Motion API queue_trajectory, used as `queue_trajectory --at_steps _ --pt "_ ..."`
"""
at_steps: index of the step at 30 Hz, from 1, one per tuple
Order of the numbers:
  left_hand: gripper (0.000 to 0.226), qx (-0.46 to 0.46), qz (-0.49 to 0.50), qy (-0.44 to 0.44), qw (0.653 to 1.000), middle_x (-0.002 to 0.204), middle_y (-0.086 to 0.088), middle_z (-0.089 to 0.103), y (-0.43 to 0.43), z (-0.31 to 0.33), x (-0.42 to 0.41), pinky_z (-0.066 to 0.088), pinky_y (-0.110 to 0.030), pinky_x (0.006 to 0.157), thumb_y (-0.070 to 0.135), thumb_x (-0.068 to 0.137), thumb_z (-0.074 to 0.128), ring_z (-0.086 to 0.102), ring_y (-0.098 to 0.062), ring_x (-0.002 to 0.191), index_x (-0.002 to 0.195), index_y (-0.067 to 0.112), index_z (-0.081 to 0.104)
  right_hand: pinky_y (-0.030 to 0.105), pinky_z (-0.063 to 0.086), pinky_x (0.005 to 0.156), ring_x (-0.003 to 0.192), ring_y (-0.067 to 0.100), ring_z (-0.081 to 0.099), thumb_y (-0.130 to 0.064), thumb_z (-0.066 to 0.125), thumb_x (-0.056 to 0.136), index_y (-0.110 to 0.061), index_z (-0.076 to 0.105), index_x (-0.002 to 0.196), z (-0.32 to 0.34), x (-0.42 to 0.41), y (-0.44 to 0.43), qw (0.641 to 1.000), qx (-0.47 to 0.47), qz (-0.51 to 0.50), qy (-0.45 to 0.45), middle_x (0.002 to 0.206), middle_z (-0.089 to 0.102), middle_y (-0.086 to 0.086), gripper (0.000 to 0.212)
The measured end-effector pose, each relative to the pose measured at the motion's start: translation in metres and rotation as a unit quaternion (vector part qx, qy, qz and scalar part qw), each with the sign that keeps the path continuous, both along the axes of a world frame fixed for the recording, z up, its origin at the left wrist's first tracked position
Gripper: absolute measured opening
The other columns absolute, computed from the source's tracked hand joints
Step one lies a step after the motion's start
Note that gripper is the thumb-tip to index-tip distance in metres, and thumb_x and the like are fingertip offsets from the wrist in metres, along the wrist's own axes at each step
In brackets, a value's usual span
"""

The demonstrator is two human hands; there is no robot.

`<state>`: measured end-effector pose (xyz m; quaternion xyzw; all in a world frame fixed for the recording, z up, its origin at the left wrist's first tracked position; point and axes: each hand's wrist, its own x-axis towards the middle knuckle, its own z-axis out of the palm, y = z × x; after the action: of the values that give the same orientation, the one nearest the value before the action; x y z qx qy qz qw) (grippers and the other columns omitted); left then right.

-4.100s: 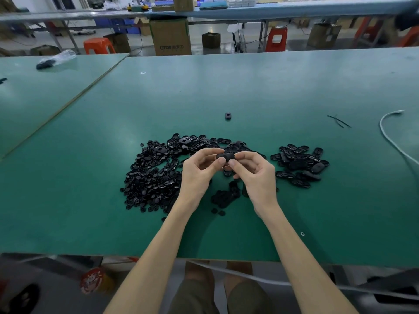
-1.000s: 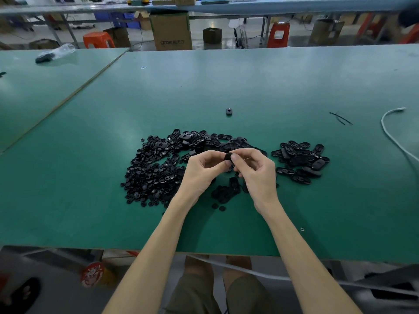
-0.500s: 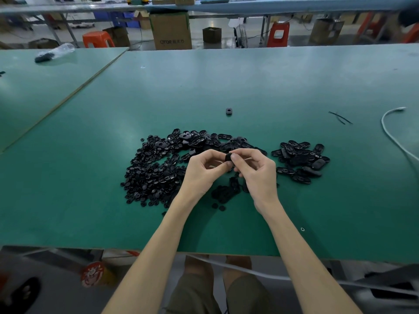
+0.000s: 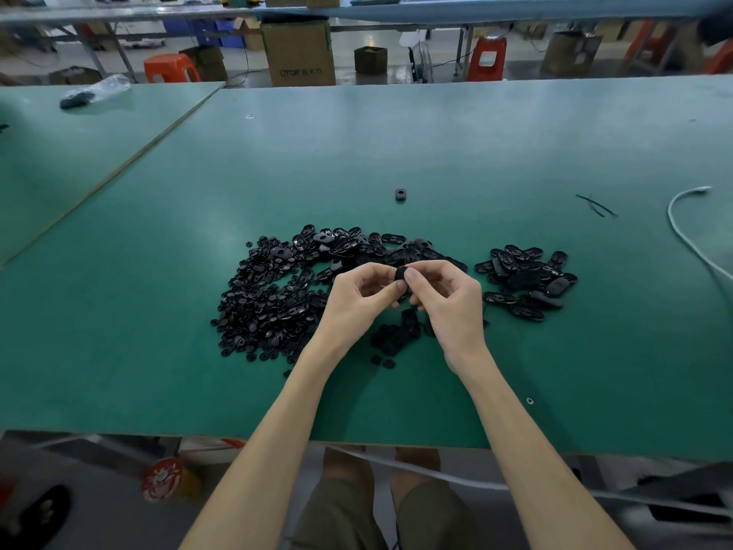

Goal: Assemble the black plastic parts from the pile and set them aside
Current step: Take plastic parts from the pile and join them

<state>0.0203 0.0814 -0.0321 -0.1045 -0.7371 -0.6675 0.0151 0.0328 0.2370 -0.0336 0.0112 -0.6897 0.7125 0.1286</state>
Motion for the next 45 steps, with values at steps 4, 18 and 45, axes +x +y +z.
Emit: queue_trajectory --at_steps 4,18,45 --pt "0.016 0.004 0.002 -0.002 1.000 0.090 -0.011 0.077 0.0000 0.0015 0.0005 0.056 -0.022 0.075 0.012 0.094 0.075 0.066 -0.012 0.071 0.106 0.002 0.074 0.022 0.053 0.061 0.064 0.009 0.064 -0.010 0.075 0.095 -0.015 0.077 0.095 0.0020 0.0002 -0.0001 1.000 -0.003 0.003 0.002 0.079 0.077 -0.001 0.005" --pt "0.014 0.099 0.070 -0.007 0.993 0.094 0.002 0.078 -0.0046 0.0017 -0.0009 0.053 -0.020 0.075 0.019 0.092 0.078 0.070 -0.008 0.084 0.106 0.017 0.078 0.025 0.056 0.068 0.068 0.016 0.071 -0.012 0.080 0.091 -0.016 0.068 0.093 0.0014 0.0011 -0.0019 0.999 0.033 0.035 -0.012 0.083 0.076 0.004 0.013" --pt "0.024 0.054 0.009 0.004 0.999 0.102 -0.013 0.079 -0.0024 0.0021 0.0020 0.058 -0.034 0.084 0.005 0.093 0.074 0.070 -0.021 0.090 0.115 0.015 0.079 0.027 0.055 0.063 0.067 0.013 0.069 -0.020 0.071 0.100 -0.019 0.072 0.095 -0.0026 0.0004 -0.0016 0.999 0.035 0.008 -0.005 0.080 0.077 0.002 0.005"
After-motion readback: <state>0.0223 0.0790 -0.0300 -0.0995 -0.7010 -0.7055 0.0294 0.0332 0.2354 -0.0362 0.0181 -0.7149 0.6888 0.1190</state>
